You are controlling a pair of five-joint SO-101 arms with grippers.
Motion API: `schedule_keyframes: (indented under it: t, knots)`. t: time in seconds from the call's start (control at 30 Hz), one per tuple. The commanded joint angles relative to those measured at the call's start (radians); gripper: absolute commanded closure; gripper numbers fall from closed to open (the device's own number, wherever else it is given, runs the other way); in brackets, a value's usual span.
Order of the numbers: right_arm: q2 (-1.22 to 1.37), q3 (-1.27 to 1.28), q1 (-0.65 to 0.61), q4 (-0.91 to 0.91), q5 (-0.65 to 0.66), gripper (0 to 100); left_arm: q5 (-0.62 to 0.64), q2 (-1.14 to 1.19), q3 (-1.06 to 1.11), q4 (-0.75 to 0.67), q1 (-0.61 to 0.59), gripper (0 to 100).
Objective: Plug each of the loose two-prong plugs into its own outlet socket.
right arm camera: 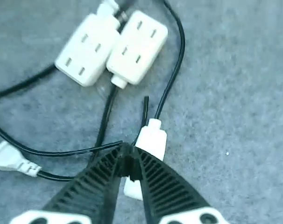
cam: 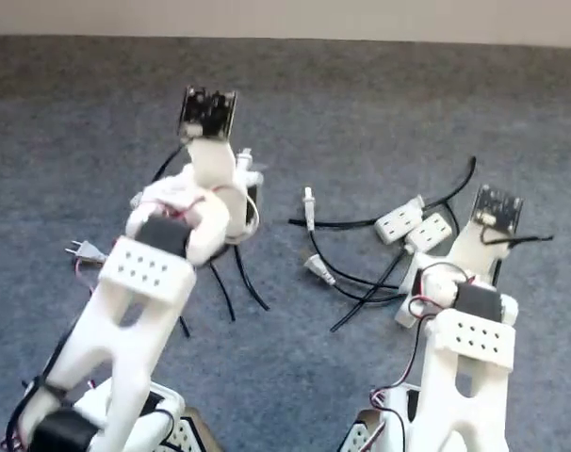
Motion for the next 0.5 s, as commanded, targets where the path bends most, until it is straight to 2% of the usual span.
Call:
schedule_keyframes:
  t: [0.0, 0.23, 0.47]
  knots:
    - [-0.018, 0.107, 0.012, -0.134, -0.018, 99.2, -0.015, 0.182, -0.252, 0.170, -0.048, 99]
    - [-0.018, 0.226, 0.012, -0.269, -0.020, 99.2, -0.204, 0.607, -0.750, 0.557, -0.097, 99]
    - [-0.018, 0.231, 0.012, -0.282, -0.020, 99.2, -0.562, 0.943, -1.219, 0.825, -0.143, 99]
